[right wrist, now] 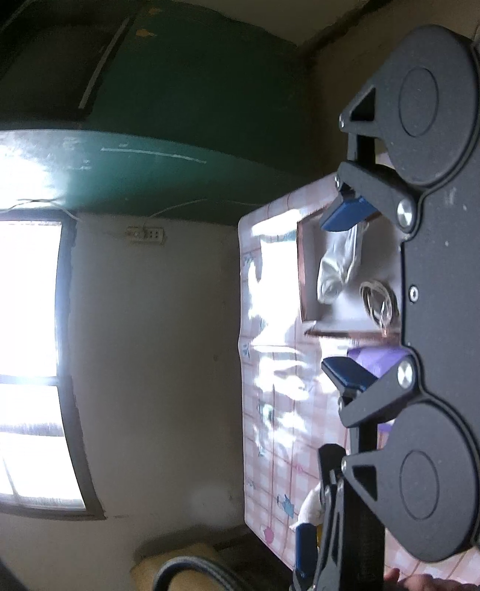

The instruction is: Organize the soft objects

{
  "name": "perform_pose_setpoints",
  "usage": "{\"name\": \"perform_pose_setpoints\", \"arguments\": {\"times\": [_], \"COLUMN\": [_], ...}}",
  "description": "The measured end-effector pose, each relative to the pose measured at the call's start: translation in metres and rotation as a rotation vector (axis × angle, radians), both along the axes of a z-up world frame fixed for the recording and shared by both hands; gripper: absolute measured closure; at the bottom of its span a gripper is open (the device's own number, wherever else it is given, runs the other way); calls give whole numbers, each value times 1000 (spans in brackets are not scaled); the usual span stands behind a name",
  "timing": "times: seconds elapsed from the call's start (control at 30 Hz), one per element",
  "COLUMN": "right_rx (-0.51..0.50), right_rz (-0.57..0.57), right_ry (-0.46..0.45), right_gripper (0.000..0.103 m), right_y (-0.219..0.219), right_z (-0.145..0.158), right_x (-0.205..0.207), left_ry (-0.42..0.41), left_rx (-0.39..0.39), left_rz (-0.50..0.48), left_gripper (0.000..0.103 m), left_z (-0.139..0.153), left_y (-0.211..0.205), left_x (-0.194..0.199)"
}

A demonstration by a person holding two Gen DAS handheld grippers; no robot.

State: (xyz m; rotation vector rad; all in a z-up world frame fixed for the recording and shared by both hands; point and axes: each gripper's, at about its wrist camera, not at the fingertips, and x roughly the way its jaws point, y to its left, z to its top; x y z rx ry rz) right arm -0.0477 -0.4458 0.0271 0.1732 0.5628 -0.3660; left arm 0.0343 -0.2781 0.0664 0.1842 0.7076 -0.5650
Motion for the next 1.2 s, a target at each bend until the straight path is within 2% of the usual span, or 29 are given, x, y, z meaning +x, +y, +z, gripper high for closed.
{"name": "perform_pose_setpoints", "arguments": {"times": [0.1,0.27,0.6,1.2], "right_rx": [10,20,45,61], "right_rz": [28,92,178,305], "right_ry": [-2,1,6,33], "right_gripper": [14,14,14,14], "right_y": [16,51,110,187], "right_z": [0,-1,-4,-20], "right_x": [9,27,63,112], "left_ry": [15,-3,11,41], "left_rx": [22,62,60,64], "left_rz": [45,130,257,397], "left_gripper": [0,0,0,0], "left_z": [1,1,-4,-19], "left_y": [20,51,113,194], "left_x": [6,17,36,61]}}
